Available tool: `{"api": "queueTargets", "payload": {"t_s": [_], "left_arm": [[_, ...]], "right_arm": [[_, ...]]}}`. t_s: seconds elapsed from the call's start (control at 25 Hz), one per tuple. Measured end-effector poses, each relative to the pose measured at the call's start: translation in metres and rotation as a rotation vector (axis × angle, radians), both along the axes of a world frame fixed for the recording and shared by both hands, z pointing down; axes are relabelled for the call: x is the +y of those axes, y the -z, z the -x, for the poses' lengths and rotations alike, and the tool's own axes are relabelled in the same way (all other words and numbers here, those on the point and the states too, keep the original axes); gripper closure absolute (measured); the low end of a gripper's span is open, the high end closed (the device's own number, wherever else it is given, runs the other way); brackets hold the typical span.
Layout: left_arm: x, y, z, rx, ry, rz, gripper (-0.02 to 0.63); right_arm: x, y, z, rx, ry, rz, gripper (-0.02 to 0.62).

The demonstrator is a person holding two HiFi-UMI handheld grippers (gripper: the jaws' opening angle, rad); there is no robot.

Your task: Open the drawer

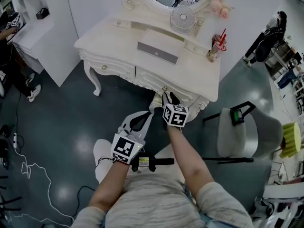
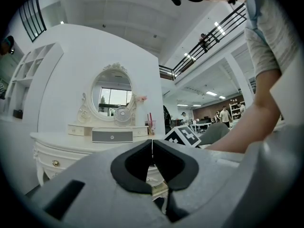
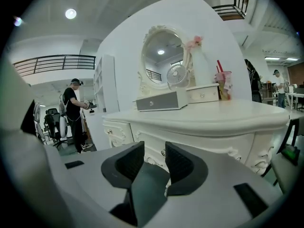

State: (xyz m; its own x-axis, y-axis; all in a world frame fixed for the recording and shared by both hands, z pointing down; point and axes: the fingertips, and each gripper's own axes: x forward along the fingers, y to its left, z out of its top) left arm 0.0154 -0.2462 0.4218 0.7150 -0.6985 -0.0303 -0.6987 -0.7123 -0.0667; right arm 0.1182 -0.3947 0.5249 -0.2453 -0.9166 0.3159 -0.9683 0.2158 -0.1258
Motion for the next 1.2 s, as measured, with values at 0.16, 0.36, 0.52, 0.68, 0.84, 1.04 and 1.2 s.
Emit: {"api": "queueTargets", "payload": {"t_s": [0.16,0.36,0.52,0.68,0.84,1.04,1.2], "left_arm": [[0.0,0.0,-0.003,-0.009,-0.009,-0.005,0.591],[0.0,0.0,-0.005,-0.017,-0.018,-0.008,0.591],[-0.001,-0.002,-0.006,-0.018,-0.021,-0.004,0.591],[-0.002,-0.003,-0.006,-0.017,-0.019,0.001,0.591],[-0.002,-0.003,-0.006,-0.018,-0.023,0.0,0.591],[-0.003,-0.003,-0.007,-0.017,-0.025,-0.001,0.591],[-0.003,-0.003,-0.008,-0.016,-0.025,-0.002,0.591]], "right_arm": [[-0.011,-0.018,-0.003,0.009,-0.026,0.039,0.477],[-0.024,-0.033,-0.002,0.012,-0.051,0.073,0.456],[-0.035,-0.042,-0.002,-0.003,-0.078,0.093,0.453],[-0.042,-0.051,-0.002,-0.013,-0.098,0.12,0.448],[-0.05,-0.058,-0.005,-0.011,-0.126,0.143,0.446],[-0.061,-0.064,-0.008,-0.01,-0.158,0.164,0.445],[-0.065,-0.069,-0.009,-0.008,-0.168,0.181,0.446]]}}
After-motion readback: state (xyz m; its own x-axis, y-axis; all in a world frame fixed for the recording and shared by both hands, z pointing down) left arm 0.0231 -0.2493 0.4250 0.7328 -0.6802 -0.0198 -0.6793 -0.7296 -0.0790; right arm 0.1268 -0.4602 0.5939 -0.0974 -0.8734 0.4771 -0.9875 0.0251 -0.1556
